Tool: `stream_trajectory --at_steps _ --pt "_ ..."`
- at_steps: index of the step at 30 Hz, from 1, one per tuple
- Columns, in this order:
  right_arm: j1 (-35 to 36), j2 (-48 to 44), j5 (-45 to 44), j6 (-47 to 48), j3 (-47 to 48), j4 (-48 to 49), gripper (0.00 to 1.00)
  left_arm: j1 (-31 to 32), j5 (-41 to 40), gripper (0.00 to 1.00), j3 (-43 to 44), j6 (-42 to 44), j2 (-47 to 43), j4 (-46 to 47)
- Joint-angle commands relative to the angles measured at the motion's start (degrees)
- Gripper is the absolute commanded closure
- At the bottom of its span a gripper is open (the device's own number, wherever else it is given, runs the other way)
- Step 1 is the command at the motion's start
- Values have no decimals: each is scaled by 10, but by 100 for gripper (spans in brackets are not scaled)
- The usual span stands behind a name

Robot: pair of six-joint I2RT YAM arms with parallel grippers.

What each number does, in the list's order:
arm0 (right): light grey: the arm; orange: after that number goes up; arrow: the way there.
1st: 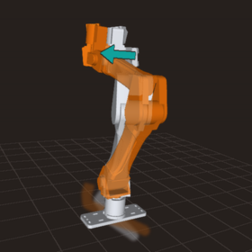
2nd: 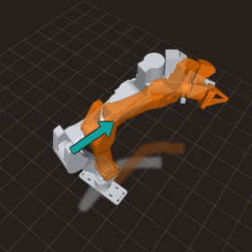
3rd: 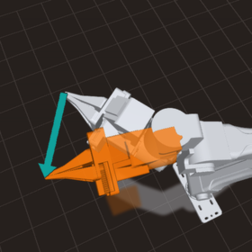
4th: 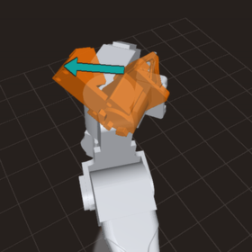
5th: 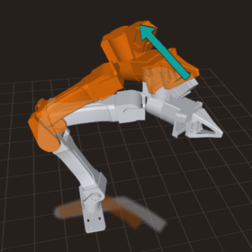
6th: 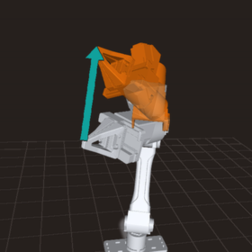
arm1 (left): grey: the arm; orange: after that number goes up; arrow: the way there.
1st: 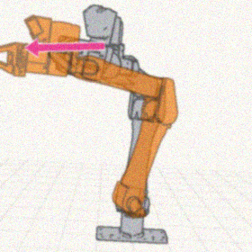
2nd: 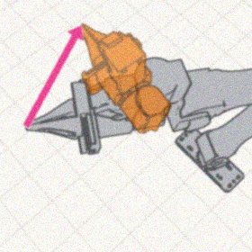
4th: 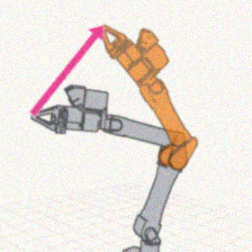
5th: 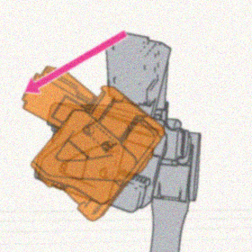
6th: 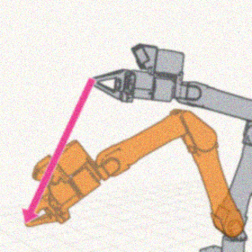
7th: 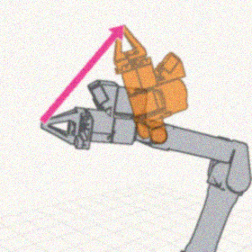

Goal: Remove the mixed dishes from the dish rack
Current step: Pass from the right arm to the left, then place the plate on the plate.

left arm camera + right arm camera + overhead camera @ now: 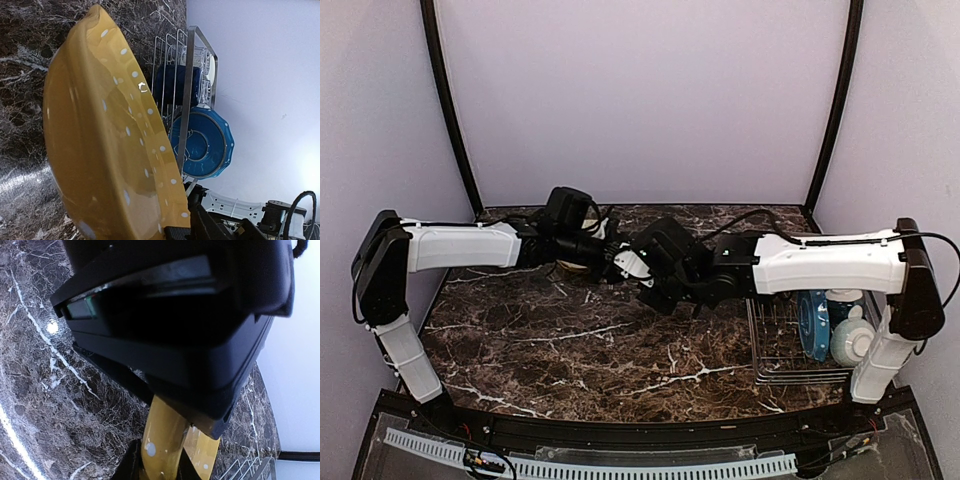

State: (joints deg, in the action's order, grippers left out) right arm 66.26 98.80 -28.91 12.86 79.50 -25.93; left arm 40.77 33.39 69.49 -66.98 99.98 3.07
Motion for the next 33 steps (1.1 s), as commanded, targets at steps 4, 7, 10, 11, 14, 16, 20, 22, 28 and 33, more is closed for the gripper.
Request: stream_trajectory --at_steps 4,7,10,11,14,16,20,22,28,33 --pt "1 -41 -7 -18 17 -8 30 -27 -20 99 2 132 -32 -41" --pt "2 -64 2 -29 12 -11 10 -41 -19 99 0 149 -36 -42" --pt "1 -97 3 -47 -2 -13 3 -60 -21 99 -4 164 -41 -44" --pt "1 -107 -1 -55 -7 -15 2 -63 -20 99 -3 174 -43 -44" --pt "-9 -141 -3 -89 -23 -28 1 -79 -17 99 3 196 -47 -53" --pt "-22 -167 3 -120 -35 -44 1 -94 -17 99 6 211 -52 -61" --pt "-58 -231 19 -197 -61 -88 1 -138 -27 99 9 230 -62 -79" --pt "-76 -262 30 -228 -70 -113 1 -163 -37 99 15 242 -64 -89" --pt "-105 -340 34 -283 -88 -181 1 -236 -82 99 43 261 -48 -112" --pt "-111 -382 33 -319 -97 -223 1 -291 -85 99 64 249 -11 -92"
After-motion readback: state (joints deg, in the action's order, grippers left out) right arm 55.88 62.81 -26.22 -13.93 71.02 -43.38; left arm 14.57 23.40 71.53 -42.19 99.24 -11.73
